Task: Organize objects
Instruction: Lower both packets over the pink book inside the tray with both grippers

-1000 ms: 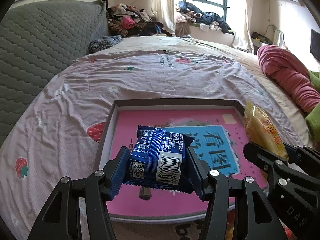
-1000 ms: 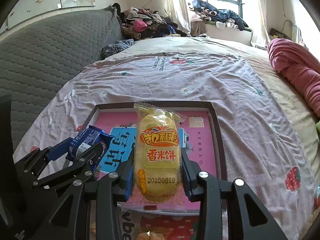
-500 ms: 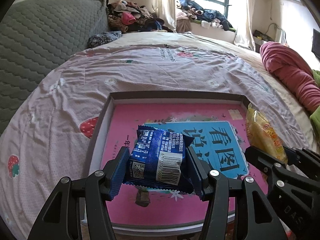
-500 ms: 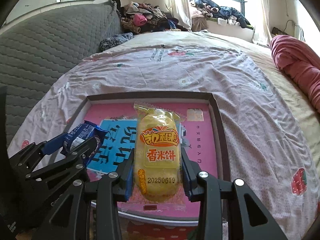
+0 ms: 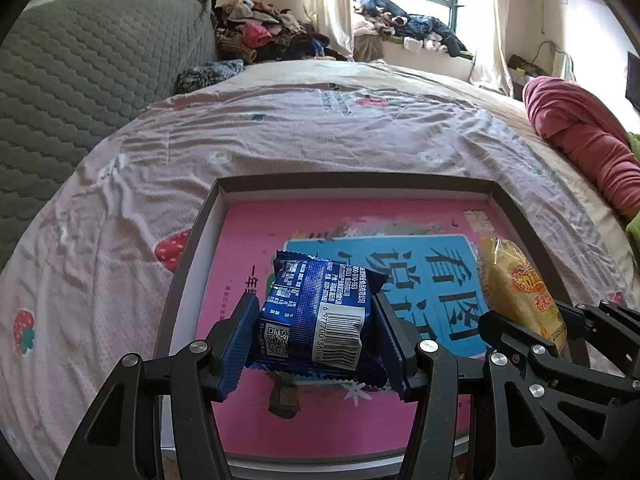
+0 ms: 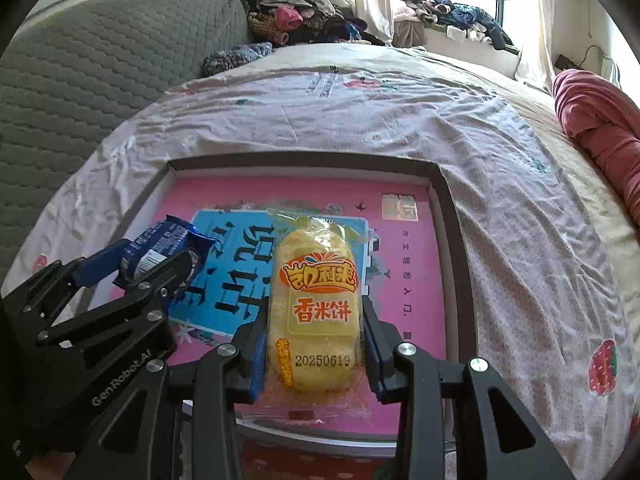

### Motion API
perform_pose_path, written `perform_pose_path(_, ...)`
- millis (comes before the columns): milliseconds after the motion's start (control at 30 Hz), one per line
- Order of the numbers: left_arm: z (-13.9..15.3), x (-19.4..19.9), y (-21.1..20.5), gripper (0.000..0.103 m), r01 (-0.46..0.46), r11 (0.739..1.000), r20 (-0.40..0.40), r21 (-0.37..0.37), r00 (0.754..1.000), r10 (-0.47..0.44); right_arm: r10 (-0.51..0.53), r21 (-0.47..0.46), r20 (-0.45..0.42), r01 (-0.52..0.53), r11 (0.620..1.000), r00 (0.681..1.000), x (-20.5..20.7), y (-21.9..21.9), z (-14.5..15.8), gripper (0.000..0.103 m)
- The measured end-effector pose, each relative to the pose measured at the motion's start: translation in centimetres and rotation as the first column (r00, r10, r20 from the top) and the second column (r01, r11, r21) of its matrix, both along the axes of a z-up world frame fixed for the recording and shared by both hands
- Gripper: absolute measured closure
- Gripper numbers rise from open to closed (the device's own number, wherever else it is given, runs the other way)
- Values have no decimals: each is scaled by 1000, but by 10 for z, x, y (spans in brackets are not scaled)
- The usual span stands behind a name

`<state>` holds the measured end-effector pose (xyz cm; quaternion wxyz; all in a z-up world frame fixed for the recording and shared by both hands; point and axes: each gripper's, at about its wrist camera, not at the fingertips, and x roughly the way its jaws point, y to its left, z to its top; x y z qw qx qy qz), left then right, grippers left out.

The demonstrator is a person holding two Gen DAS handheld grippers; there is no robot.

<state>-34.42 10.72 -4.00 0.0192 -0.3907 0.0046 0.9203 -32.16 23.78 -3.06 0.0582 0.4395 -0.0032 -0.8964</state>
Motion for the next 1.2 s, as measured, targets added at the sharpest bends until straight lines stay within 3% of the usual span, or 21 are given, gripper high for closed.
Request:
perform_pose_path(600,-11,-5,-3,44,5,1000,21,3,1000,-5,11,13,68,-12,1000,998,-10,-4,-21,64)
perform_pose_path(1200,-19,-9,-2,44,7,1000,48,-9,999,-6,5,23,78,-6,1000,997,-10,-6,-24,63)
